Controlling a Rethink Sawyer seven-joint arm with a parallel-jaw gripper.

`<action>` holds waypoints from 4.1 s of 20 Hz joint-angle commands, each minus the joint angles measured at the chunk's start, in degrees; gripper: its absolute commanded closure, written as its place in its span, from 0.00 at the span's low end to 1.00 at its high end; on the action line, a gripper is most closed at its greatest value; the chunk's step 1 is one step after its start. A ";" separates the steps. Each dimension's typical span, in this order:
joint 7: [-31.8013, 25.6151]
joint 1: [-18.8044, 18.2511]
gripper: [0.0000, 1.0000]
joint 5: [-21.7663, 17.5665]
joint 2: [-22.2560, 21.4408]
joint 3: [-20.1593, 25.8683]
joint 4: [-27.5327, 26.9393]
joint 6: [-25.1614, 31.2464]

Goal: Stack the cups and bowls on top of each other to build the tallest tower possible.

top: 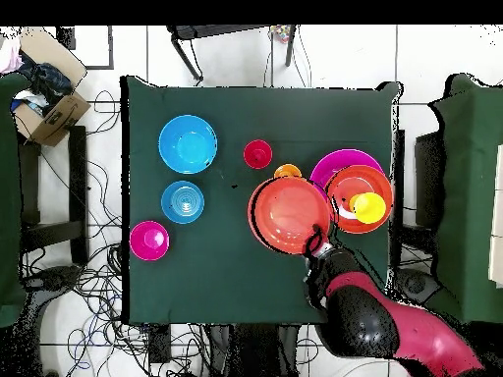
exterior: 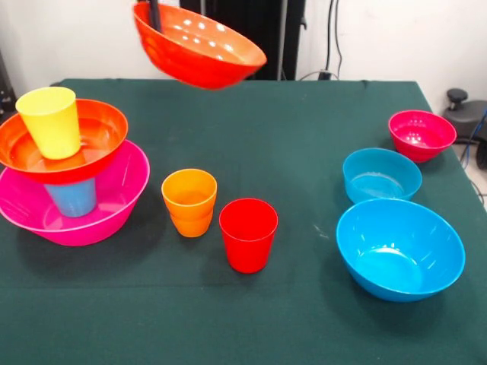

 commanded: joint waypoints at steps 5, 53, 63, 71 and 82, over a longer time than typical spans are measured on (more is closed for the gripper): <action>13.30 -5.02 1.00 3.24 2.32 14.24 6.19 -6.28; 4.61 -14.70 1.00 11.91 8.74 1.84 -8.85 17.00; 6.02 -15.39 1.00 11.72 6.84 3.75 -9.58 17.05; 4.86 -14.76 1.00 11.39 8.92 2.87 -11.63 16.95; 2.84 -13.72 1.00 9.51 13.05 3.37 -13.84 17.10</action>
